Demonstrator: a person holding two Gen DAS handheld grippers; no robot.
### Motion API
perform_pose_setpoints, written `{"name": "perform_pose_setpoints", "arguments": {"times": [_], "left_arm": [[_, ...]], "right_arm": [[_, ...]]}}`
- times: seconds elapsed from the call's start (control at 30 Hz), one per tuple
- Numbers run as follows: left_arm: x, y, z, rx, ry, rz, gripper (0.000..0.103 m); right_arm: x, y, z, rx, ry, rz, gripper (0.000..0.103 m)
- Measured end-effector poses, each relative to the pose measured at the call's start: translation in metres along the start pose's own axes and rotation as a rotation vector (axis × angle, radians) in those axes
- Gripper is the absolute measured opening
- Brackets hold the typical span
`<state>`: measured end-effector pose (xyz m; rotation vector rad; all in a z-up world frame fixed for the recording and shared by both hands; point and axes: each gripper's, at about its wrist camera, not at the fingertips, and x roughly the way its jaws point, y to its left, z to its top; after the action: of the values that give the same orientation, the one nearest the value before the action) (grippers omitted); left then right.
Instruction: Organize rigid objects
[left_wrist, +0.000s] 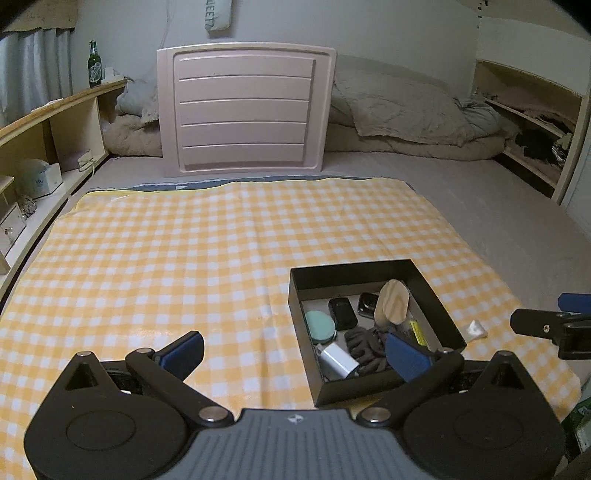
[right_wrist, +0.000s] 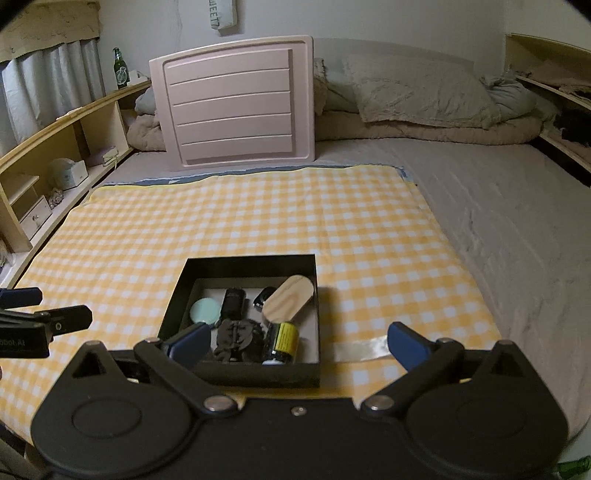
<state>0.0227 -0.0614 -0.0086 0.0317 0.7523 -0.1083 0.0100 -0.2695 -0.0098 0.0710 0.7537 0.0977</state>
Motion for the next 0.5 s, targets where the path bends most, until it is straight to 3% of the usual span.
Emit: {"name": "perform_pose_setpoints", "arguments": {"times": [0.5], "left_arm": [[-0.011, 0.006, -0.029, 0.02, -0.01, 0.049, 0.103]], "right_arm": [[-0.01, 0.009, -0.019, -0.035, -0.007, 0.013, 0.103]]}}
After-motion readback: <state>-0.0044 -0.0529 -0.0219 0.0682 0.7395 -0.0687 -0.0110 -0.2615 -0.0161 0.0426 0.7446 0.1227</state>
